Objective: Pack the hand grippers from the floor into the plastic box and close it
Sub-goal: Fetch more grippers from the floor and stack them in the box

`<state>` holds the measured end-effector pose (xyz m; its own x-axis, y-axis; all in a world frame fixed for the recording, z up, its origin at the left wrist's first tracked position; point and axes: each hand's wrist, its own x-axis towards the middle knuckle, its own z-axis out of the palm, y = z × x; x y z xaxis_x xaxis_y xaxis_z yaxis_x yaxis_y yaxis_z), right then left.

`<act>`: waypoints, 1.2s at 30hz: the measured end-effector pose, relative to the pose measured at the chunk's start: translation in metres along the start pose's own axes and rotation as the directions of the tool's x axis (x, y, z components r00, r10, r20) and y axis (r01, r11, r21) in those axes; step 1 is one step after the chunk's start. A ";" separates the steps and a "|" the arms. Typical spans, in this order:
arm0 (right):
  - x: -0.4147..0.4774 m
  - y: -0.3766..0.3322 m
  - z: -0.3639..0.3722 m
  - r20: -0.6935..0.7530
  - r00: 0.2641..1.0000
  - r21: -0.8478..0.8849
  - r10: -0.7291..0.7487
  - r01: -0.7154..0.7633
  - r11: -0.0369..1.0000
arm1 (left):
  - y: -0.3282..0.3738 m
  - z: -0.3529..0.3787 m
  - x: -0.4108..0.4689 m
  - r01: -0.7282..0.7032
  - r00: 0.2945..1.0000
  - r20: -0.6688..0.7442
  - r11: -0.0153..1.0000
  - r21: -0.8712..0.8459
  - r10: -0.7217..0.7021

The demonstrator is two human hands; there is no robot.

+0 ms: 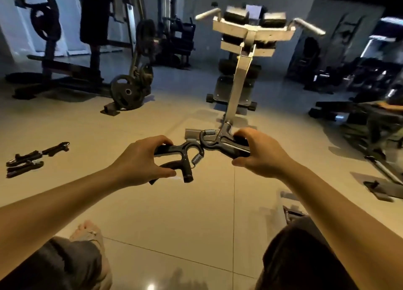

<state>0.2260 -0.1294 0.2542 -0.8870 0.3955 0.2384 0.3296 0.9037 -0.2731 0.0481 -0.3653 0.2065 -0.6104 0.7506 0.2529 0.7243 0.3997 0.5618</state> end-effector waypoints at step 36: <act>-0.152 0.410 0.057 0.360 0.841 -0.083 0.403 -0.401 0.912 | 0.236 0.323 0.097 -0.186 0.866 0.498 0.952 0.244 0.041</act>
<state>0.4778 0.1717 0.0522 -0.7302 0.6377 -0.2453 0.6832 0.6794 -0.2677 0.2633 -0.0280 0.1099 -0.3390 0.9287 -0.1505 0.8811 0.3695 0.2952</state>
